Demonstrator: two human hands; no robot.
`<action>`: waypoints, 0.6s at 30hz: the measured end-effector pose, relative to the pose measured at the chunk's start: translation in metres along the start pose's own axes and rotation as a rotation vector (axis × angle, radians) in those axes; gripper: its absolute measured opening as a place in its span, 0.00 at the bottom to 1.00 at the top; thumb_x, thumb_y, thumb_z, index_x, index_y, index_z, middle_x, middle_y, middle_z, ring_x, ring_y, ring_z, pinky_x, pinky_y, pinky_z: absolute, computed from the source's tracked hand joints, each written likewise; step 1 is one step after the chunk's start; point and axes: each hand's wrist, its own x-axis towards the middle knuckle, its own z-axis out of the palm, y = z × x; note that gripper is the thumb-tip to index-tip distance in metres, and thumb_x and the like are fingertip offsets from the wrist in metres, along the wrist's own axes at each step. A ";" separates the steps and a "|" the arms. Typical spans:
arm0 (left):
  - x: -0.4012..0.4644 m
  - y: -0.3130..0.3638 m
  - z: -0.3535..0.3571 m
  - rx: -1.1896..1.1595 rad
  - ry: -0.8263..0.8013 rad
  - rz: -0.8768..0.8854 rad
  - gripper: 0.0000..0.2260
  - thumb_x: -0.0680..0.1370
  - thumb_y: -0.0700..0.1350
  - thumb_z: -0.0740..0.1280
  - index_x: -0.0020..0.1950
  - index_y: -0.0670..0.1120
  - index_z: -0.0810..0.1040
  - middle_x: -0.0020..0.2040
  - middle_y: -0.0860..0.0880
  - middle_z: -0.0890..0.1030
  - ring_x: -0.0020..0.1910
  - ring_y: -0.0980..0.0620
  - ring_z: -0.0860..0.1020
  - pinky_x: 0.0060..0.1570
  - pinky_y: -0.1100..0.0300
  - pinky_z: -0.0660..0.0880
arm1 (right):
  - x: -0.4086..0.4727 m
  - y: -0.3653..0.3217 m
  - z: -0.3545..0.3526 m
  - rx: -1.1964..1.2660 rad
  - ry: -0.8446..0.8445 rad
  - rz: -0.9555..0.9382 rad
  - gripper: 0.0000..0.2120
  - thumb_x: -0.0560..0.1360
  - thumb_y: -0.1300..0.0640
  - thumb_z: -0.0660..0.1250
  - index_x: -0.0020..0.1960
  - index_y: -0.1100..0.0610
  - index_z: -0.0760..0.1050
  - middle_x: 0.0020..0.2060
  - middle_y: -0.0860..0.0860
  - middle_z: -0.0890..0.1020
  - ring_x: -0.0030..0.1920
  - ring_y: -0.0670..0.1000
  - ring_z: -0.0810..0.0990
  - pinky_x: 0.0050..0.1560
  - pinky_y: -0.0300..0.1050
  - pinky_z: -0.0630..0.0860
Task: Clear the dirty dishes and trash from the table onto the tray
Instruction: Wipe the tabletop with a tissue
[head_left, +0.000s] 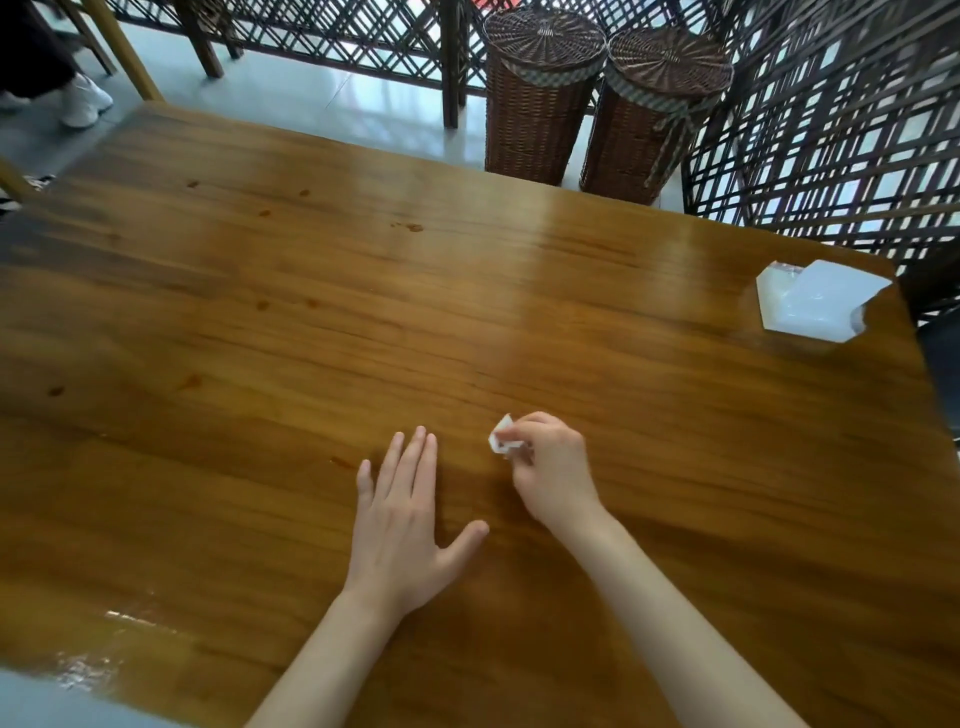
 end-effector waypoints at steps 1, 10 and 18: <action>-0.004 0.000 -0.001 0.012 -0.027 0.028 0.43 0.70 0.73 0.48 0.77 0.47 0.52 0.77 0.49 0.55 0.76 0.51 0.47 0.71 0.48 0.41 | -0.006 0.006 -0.007 0.013 0.022 0.025 0.11 0.74 0.66 0.66 0.54 0.58 0.81 0.50 0.51 0.81 0.51 0.47 0.78 0.54 0.38 0.75; -0.029 0.006 0.004 0.096 -0.119 0.132 0.46 0.68 0.76 0.47 0.77 0.50 0.42 0.78 0.52 0.46 0.75 0.53 0.38 0.71 0.49 0.34 | -0.044 0.013 0.006 0.002 0.114 0.088 0.11 0.73 0.65 0.68 0.54 0.59 0.81 0.48 0.52 0.82 0.49 0.48 0.79 0.49 0.33 0.72; -0.032 0.003 0.010 0.101 -0.123 0.096 0.46 0.69 0.75 0.49 0.78 0.47 0.48 0.78 0.48 0.50 0.76 0.50 0.44 0.72 0.48 0.39 | -0.056 -0.008 0.020 -0.128 -0.031 -0.102 0.12 0.76 0.66 0.62 0.54 0.57 0.81 0.47 0.51 0.78 0.49 0.48 0.73 0.48 0.37 0.74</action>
